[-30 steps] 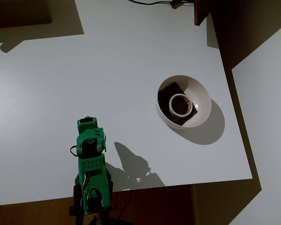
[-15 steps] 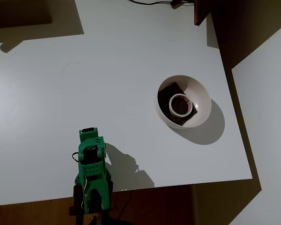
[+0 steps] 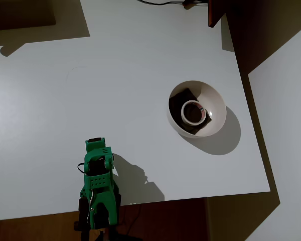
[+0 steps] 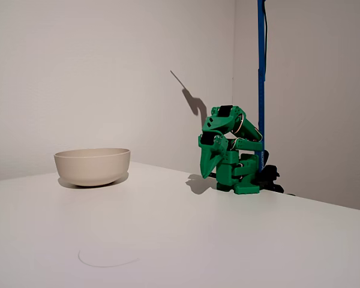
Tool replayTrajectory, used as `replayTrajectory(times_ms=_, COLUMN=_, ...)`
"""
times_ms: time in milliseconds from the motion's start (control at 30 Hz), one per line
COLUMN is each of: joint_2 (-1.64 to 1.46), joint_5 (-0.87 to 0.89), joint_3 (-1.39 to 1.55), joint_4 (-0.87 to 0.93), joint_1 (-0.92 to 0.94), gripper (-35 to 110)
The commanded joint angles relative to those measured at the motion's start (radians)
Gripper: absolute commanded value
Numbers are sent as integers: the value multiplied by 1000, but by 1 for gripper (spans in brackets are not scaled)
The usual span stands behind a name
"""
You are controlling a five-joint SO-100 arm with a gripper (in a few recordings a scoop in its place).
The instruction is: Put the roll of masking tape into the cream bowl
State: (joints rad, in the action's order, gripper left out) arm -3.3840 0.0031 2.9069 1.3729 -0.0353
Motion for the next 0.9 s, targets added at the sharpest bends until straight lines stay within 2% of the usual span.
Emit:
replayTrajectory(times_ms=0, joint_2=-6, joint_5=8, joint_3=6, joint_4=14, joint_1=-5, gripper=0)
replayTrajectory(times_ms=333, joint_2=-6, joint_5=8, joint_3=6, joint_4=14, joint_1=-5, gripper=-6)
replayTrajectory(times_ms=867, joint_2=-6, joint_5=8, joint_3=6, joint_4=14, joint_1=-5, gripper=-8)
